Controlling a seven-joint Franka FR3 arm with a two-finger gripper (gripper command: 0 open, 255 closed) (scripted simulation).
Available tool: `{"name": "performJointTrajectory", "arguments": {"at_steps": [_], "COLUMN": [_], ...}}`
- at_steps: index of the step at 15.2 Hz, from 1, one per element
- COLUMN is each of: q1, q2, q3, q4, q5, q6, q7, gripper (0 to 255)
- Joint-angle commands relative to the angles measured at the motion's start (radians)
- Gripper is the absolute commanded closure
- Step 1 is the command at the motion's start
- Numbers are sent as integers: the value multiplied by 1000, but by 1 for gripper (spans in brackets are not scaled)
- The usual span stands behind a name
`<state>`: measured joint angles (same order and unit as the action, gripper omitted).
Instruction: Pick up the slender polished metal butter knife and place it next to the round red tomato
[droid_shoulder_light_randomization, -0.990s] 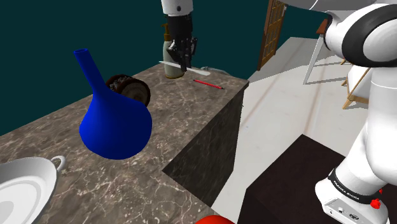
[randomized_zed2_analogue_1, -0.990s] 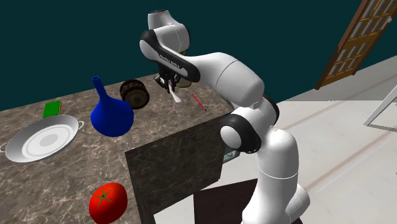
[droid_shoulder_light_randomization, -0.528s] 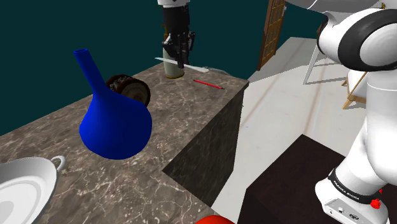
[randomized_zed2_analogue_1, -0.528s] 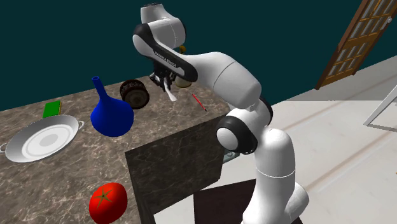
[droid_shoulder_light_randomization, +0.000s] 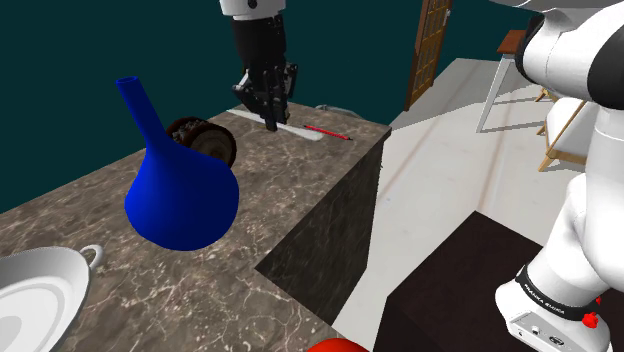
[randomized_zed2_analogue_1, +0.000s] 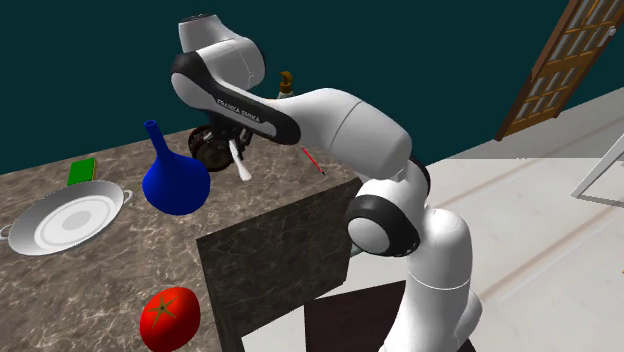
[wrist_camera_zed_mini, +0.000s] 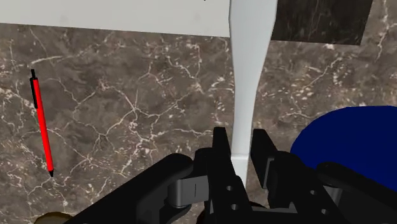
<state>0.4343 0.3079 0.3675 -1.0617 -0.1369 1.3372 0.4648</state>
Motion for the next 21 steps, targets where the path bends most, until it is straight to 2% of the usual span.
{"name": "performJointTrajectory", "arguments": {"at_steps": [1, 6, 10, 15, 16, 21], "q1": [30, 117, 200, 332, 394, 329], "q2": [-3, 14, 56, 154, 209, 117], "q3": [14, 49, 75, 96, 98, 107], "q4": [-9, 13, 71, 219, 309, 82], "q5": [-2, -17, -41, -92, -119, -74], "q6": [4, -8, -32, -91, -128, 6], "q7": [45, 159, 252, 364, 399, 403], "gripper": [255, 255, 255, 255, 255, 255]}}
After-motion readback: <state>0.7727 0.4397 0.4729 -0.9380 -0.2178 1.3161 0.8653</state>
